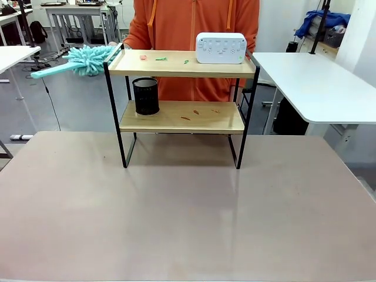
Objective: Clean the shelf.
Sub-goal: Pick up the Duster from the human.
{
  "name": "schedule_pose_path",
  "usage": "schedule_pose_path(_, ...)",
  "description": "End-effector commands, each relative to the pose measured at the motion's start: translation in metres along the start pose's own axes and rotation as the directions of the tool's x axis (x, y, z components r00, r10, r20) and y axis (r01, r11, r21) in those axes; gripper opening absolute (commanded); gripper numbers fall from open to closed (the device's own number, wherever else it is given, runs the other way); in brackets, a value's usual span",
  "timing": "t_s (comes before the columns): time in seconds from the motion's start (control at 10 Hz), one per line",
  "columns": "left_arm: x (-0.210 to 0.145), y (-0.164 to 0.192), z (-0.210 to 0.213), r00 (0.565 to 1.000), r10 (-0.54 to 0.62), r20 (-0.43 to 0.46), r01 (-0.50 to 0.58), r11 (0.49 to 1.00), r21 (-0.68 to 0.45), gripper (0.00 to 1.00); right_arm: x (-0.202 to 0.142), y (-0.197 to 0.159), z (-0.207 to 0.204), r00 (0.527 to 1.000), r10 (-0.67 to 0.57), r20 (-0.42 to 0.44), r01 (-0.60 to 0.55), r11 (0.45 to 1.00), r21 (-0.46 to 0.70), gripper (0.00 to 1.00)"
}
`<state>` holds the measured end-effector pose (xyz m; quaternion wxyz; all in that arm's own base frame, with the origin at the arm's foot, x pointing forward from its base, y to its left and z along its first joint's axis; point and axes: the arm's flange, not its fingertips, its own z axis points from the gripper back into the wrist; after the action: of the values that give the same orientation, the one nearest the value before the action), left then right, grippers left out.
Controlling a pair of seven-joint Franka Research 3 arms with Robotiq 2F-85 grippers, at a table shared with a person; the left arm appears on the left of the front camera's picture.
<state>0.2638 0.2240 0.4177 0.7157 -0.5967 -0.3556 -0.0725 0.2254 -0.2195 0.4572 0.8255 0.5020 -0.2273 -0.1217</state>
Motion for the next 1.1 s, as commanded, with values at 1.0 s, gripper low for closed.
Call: schedule_pose_path(1.0,0.199,0.027,-0.192,0.885,0.380,-0.270,-0.398,0.917,-0.012,1.00,-0.002,0.000,-0.002,1.000,0.026,0.010,-0.026,0.999,0.019,1.00)
